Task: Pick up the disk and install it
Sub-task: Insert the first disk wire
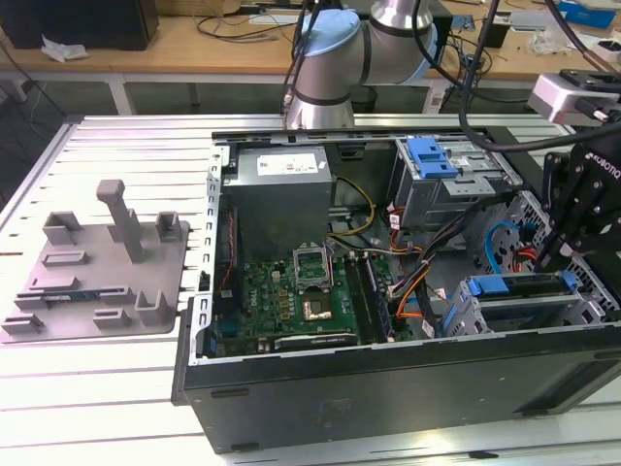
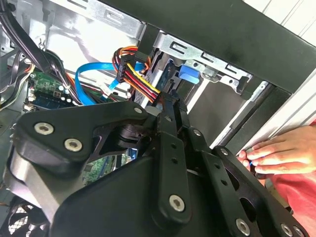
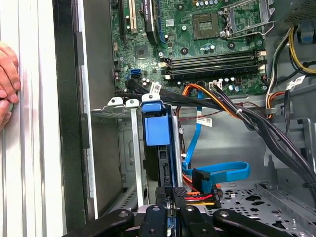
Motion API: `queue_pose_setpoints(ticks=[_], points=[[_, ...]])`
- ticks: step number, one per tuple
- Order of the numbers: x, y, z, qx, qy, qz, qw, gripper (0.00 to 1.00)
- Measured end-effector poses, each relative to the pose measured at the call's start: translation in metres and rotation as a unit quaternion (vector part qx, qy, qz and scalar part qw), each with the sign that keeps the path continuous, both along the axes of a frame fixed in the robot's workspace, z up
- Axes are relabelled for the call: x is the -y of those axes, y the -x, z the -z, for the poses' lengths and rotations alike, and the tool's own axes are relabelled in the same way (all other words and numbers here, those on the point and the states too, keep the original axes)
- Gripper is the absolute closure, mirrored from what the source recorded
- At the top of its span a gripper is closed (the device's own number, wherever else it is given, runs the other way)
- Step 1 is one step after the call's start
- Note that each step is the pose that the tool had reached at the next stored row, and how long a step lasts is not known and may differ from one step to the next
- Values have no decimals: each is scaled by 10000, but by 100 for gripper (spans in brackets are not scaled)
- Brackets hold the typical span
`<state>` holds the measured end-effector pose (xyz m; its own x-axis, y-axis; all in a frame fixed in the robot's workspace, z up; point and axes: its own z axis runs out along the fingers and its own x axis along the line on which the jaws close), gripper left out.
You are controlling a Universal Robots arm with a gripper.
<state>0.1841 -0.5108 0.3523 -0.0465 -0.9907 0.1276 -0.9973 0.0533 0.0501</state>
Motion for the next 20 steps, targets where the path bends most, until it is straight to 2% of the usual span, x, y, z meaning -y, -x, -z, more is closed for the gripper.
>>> queue_pose_setpoints(ticks=[9,14,20], points=[[21,1,13,0,1,1,10000,84],[5,1,17,0,0,-18,10000,84],[-7,0,18,0,0,-158,9999,84]])
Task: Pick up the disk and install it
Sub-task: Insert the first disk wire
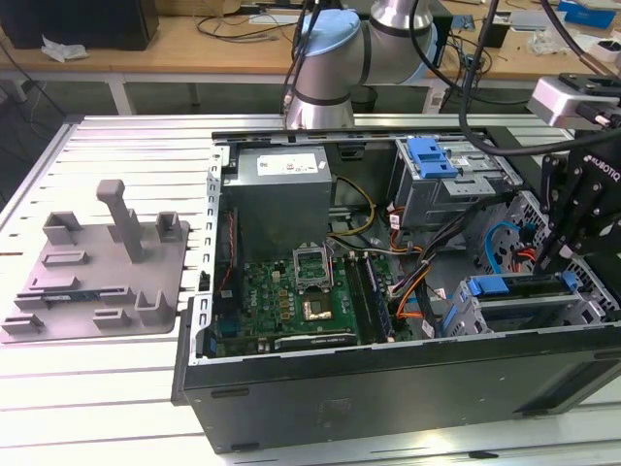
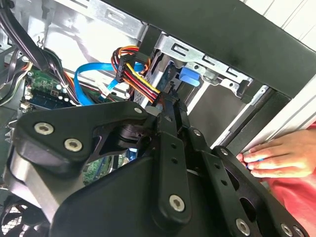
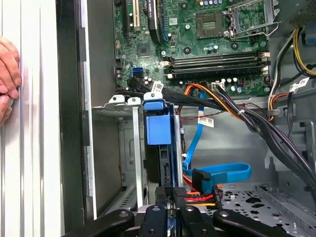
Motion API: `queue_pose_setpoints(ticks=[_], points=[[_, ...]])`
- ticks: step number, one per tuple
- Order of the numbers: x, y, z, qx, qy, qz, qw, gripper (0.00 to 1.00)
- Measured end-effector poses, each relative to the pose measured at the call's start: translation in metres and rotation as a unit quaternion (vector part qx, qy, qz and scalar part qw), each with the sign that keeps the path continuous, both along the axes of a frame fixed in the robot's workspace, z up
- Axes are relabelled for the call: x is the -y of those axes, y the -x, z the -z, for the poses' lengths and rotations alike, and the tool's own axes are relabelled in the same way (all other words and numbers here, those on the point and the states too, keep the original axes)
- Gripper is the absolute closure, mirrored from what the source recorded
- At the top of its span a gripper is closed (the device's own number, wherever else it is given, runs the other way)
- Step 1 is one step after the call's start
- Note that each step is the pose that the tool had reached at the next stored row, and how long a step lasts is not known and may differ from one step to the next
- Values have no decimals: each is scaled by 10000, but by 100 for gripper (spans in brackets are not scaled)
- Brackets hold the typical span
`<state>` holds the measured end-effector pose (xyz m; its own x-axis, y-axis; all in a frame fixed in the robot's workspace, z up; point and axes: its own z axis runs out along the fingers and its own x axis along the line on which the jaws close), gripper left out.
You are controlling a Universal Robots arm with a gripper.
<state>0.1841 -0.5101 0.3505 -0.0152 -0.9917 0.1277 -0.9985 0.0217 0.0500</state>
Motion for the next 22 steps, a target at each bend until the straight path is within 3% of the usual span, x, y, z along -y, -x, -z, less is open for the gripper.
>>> queue_pose_setpoints(ticks=[22], points=[[-5,9,11,0,0,-92,10000,84]])
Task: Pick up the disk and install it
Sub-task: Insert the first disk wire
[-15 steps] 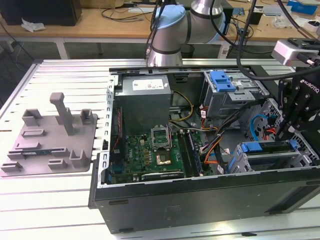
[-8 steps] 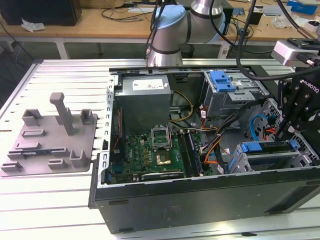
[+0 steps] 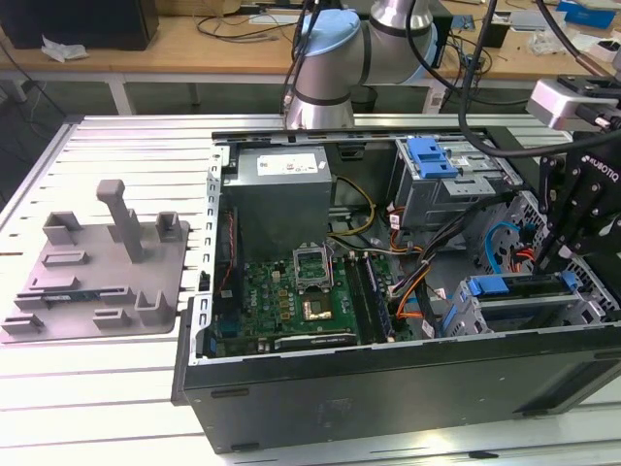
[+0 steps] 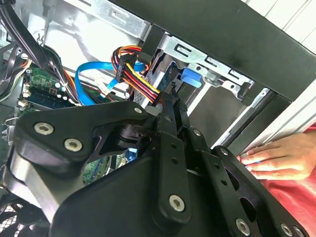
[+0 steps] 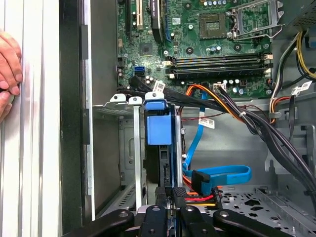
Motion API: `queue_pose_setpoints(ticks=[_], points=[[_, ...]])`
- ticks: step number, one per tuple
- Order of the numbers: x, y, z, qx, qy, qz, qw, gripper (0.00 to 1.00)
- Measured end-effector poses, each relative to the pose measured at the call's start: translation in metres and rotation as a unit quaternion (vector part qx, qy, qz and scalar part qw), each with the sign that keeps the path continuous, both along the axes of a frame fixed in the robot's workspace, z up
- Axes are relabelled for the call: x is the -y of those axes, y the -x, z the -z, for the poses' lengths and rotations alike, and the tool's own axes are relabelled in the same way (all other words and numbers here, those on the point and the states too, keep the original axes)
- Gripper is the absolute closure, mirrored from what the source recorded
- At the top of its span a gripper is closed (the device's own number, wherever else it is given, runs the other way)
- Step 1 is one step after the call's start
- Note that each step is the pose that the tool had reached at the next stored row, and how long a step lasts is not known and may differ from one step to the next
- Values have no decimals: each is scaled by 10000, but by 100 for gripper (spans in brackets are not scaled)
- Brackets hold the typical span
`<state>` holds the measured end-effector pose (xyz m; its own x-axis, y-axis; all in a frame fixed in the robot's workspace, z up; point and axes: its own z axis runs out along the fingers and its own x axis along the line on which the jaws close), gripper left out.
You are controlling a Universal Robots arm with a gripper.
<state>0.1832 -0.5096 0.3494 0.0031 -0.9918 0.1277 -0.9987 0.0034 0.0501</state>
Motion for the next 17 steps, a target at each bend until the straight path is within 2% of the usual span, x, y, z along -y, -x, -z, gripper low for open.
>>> queue_pose_setpoints(ticks=[17], points=[[1,-3,32,0,0,-26,10000,84]])
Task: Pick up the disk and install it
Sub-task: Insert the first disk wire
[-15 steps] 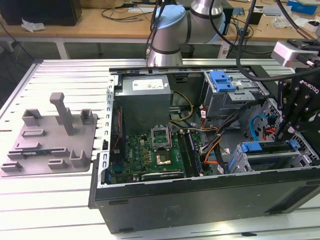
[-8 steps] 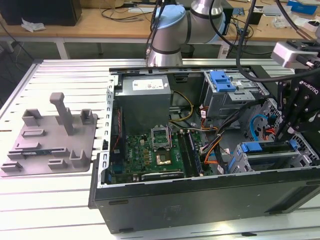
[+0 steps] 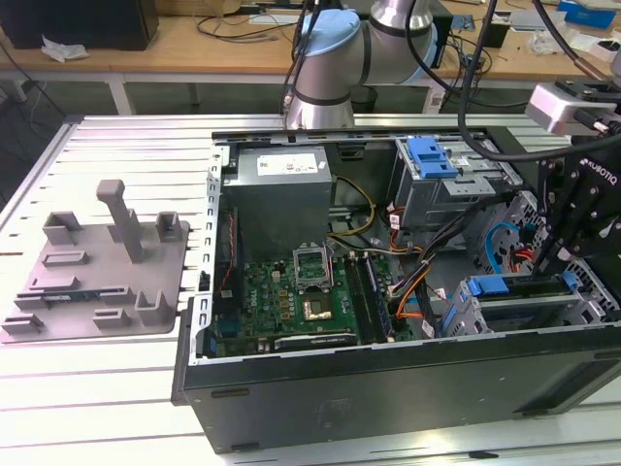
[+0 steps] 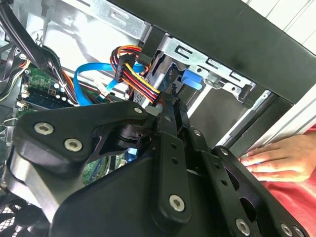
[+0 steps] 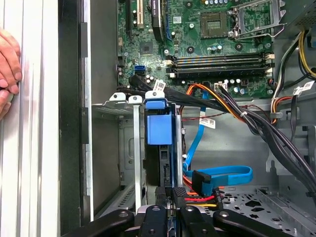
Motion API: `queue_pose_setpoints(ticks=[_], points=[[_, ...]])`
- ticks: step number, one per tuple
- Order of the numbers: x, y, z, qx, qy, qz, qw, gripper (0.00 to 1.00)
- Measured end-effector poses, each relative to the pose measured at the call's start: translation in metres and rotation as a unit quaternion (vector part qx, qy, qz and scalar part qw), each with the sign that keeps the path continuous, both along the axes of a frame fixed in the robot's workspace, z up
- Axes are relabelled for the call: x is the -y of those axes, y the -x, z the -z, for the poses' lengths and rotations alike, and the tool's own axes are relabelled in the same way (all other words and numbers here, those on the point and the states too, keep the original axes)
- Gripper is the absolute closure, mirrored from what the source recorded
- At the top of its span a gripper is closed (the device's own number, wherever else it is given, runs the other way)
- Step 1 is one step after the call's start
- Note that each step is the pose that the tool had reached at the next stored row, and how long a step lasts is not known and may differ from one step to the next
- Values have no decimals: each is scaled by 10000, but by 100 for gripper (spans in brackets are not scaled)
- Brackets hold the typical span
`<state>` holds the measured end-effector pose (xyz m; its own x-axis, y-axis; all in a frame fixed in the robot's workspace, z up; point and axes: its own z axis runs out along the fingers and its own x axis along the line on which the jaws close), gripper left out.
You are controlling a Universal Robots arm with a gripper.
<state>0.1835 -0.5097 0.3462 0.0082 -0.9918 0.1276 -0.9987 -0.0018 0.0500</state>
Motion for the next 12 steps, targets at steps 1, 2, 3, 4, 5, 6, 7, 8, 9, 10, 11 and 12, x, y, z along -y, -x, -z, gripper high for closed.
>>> queue_pose_setpoints(ticks=[1,2,3,4,5,6,7,8,9,10,11,12], points=[[0,0,2,0,0,-1,10000,84],[0,0,4,0,0,-1,10000,84],[0,0,5,0,0,-2,10000,84],[1,0,7,0,1,-2,10000,84],[1,0,9,0,0,-3,10000,84],[1,0,11,0,1,-3,10000,84],[1,0,14,0,1,-4,10000,84],[2,0,15,0,0,-4,10000,84],[2,0,17,0,1,-4,10000,84],[4,-1,20,0,0,-5,10000,84],[4,-2,22,0,-1,-5,10000,84],[5,-2,23,0,-1,-5,10000,84]])
